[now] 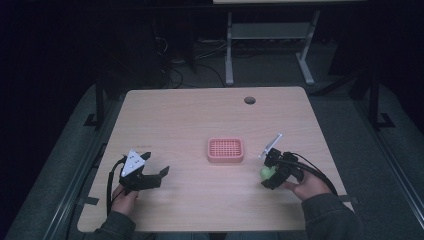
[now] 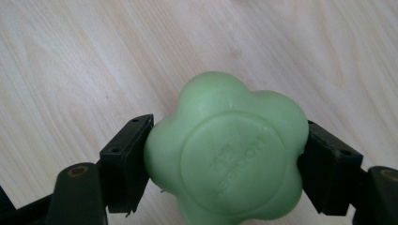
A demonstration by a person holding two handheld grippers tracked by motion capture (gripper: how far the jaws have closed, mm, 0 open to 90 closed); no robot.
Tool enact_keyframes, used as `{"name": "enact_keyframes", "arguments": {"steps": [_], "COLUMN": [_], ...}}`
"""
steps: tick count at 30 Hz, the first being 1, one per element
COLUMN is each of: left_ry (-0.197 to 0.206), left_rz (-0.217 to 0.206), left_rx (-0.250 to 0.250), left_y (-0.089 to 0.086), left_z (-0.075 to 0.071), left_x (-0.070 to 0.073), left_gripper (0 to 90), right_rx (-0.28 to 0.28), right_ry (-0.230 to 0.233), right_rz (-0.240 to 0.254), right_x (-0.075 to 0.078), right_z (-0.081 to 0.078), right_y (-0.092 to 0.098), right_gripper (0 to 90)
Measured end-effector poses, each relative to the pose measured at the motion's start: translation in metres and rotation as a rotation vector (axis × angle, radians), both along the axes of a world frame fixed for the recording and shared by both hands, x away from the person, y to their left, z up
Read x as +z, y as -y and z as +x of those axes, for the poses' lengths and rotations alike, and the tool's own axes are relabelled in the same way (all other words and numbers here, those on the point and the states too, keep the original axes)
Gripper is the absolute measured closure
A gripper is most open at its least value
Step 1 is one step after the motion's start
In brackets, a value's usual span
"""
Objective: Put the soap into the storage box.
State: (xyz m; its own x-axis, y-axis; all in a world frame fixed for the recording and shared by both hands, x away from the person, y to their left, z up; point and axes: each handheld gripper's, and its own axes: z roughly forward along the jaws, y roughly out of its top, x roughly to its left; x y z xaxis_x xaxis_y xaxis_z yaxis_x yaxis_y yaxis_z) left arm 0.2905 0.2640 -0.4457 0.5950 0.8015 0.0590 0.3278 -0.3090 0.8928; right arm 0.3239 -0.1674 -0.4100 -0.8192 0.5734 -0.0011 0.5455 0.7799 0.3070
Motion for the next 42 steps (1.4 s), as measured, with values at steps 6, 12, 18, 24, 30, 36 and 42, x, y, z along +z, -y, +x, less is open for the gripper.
{"name": "enact_keyframes", "arguments": {"steps": [6,12,18,24,30,36,42], "left_ry": [-0.001,0.0,-0.002,-0.002,-0.003,-0.003,-0.003], "left_rz": [-0.004,-0.003,-0.003,-0.005,-0.007,-0.006,-0.006], "left_rx": [-0.002,-0.004,-0.004,-0.003,-0.002,-0.003,-0.005], "left_y": [0.0,0.0,0.0,0.0,0.0,0.0,0.0], "left_z": [0.0,0.0,0.0,0.0,0.0,0.0,0.0], "left_x": [0.0,0.0,0.0,0.0,0.0,0.0,0.0], "left_gripper": [14.4,14.3,14.3,14.3,14.3,14.3,14.3], "right_rx": [0.023,0.037,0.054,0.057,0.059,0.064,0.072], "right_ry": [0.002,0.001,-0.02,-0.028,-0.033,-0.034,-0.029], "right_rz": [-0.002,0.004,0.01,0.016,0.042,0.038,0.027], "right_x": [0.007,0.012,0.013,0.014,0.014,0.012,0.016], "right_z": [0.007,0.016,0.023,0.032,0.037,0.04,0.043], "right_y": [-0.011,-0.02,-0.026,-0.029,-0.031,-0.034,-0.039], "right_gripper": [26.3,26.3,26.3,26.3,26.4,26.3,26.3]}}
